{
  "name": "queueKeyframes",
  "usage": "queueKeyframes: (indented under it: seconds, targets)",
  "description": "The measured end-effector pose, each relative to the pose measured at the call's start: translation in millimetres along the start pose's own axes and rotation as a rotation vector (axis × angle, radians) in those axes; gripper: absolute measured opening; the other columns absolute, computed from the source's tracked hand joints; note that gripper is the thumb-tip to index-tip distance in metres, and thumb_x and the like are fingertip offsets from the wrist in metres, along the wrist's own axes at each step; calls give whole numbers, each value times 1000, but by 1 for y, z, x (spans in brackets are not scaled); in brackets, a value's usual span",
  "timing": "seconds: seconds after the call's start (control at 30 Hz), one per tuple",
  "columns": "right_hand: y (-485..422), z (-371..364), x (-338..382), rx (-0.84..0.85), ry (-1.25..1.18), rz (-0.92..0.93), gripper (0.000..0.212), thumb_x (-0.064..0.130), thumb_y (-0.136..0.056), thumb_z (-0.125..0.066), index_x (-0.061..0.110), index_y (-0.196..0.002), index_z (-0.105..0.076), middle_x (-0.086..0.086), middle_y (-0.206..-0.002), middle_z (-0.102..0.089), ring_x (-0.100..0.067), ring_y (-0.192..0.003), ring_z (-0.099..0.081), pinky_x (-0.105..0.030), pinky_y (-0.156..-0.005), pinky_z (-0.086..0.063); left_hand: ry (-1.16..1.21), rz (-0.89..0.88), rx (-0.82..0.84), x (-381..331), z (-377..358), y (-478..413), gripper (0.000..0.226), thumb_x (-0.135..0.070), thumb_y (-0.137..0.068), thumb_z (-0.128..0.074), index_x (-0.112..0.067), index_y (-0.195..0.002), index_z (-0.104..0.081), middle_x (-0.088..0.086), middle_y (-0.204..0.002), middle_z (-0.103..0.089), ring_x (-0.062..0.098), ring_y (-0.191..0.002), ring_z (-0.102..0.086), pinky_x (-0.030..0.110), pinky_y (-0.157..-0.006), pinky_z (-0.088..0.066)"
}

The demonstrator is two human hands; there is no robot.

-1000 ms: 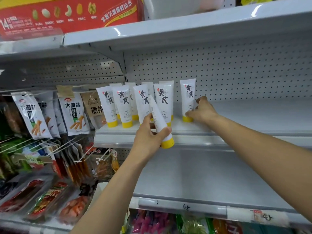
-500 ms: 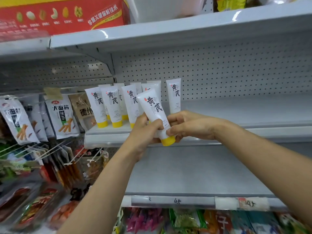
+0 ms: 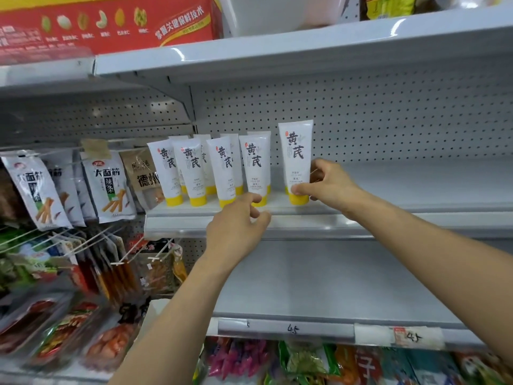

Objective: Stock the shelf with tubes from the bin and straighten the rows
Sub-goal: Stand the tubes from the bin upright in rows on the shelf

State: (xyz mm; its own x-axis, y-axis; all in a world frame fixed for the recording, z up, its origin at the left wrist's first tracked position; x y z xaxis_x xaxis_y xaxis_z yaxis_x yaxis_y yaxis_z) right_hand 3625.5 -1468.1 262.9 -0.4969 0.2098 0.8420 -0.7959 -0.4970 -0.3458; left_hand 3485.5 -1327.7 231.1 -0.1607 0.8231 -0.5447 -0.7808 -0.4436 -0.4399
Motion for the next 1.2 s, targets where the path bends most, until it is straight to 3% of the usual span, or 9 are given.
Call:
queueKeyframes:
  seconds: [0.13,0.3,0.6,0.87,1.03,1.2]
  targets:
    - [-13,-4,-12,-58,102,-18,41,15,-72,-81,10,-106,-58,-3,-101,-67,-20,-91,-66,-37,-82,-55,-127,-23,-38,2,0,2,39,-43,-90,-53,-34,-128,-51,-15,-110,-62,13,-101,-60,33,-82,-46]
    - [-22,-15,-17,-48,149,-11,42,16,-74,-80,13,-109,-57,-2,-105,-65,-18,-93,-63,-27,-75,-48,-130,-15,-33,5,-1,3,38,-43,-91,-53,-34,-128,-52,-14,-112,-62,14,-102,-60,34,-84,-46]
    - [-28,-20,-18,-33,236,4,46,19,-76,-77,12,-115,-53,-4,-112,-64,-20,-97,-61,-31,-78,-51,-145,18,-9,8,-6,3,37,-43,-92,-51,-33,-128,-52,-14,-112,-61,13,-103,-59,34,-84,-47]
    - [-14,-15,-19,-27,242,-68,54,25,-83,-71,10,-127,-45,-2,-113,-56,-19,-98,-55,-29,-77,-41,-131,52,-6,6,-5,14,36,-43,-92,-51,-32,-126,-53,-14,-109,-62,14,-102,-60,38,-86,-51]
    - [30,0,-11,-160,312,147,38,17,-87,-62,11,-122,-50,-6,-120,-55,-21,-109,-51,-33,-94,-44,-111,59,-21,9,-7,34,34,-41,-92,-53,-31,-125,-55,-18,-101,-60,12,-99,-60,38,-85,-52]
    - [82,-22,-26,-37,445,280,30,17,-87,-59,19,-116,-53,3,-112,-60,-16,-101,-55,-43,-92,-46,-76,88,-13,21,-21,64,34,-40,-92,-56,-30,-125,-56,-17,-100,-60,14,-96,-61,39,-84,-53]
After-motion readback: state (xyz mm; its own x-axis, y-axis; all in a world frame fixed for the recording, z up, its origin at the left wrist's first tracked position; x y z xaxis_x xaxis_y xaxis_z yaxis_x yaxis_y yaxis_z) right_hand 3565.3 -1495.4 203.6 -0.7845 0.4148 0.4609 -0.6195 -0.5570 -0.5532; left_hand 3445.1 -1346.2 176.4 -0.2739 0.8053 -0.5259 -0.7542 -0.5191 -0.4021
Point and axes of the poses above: each hand's wrist, its own y-axis away from the middle knuckle, its own z-axis out of the back of the hand, x = y × z, the point moved 7 cm from there along -y, towards the middle knuckle
